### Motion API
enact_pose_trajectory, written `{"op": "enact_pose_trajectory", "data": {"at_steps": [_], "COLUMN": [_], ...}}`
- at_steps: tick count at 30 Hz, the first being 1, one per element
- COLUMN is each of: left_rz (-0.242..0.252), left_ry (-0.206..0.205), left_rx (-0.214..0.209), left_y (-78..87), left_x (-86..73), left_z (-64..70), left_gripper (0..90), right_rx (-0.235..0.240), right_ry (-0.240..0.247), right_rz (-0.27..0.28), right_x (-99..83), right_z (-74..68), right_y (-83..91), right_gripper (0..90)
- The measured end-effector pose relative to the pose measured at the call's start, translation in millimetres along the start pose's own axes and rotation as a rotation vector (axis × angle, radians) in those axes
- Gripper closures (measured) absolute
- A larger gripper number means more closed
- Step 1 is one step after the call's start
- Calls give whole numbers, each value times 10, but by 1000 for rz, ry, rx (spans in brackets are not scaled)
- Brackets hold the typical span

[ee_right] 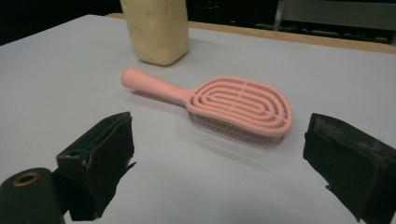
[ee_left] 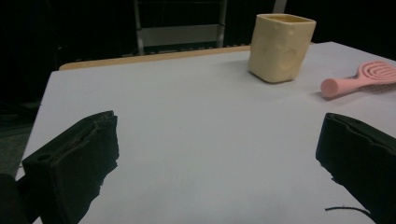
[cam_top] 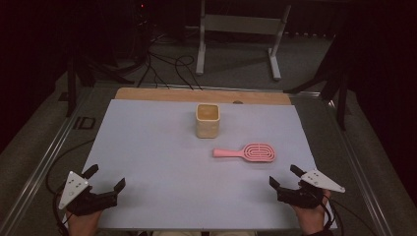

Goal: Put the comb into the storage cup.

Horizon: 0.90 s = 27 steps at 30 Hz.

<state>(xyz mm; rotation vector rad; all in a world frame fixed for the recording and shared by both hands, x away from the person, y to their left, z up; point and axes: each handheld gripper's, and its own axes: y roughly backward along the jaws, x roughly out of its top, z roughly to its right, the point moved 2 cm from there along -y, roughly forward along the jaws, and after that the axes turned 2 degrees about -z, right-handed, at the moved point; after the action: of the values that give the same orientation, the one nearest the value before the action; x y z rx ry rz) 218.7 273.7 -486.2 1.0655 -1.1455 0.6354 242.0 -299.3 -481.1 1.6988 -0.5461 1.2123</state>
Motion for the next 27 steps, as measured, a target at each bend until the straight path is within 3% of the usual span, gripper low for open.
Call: {"op": "enact_pose_trajectory", "data": {"at_steps": [6,16,22,27], "left_rz": [2,-5,4,4], "left_ry": [5,2,-9,-7], "left_rx": [14,31,57,56], "left_y": [7,-3,2,5], "left_x": [-5,-20,-16,-20], "left_z": [-10,-8,7,1], "left_gripper": [1,0,0,0], "right_rx": [7,22,11,17], "right_ry": [33,11,35,49], "right_rz": [-14,-17,-33,-33], "right_x": [105,303,447,559], "right_z": [-39,-59,-90,-135], "right_y": [-10,-62,-116,-150], "right_gripper": [86,80,76,76]}}
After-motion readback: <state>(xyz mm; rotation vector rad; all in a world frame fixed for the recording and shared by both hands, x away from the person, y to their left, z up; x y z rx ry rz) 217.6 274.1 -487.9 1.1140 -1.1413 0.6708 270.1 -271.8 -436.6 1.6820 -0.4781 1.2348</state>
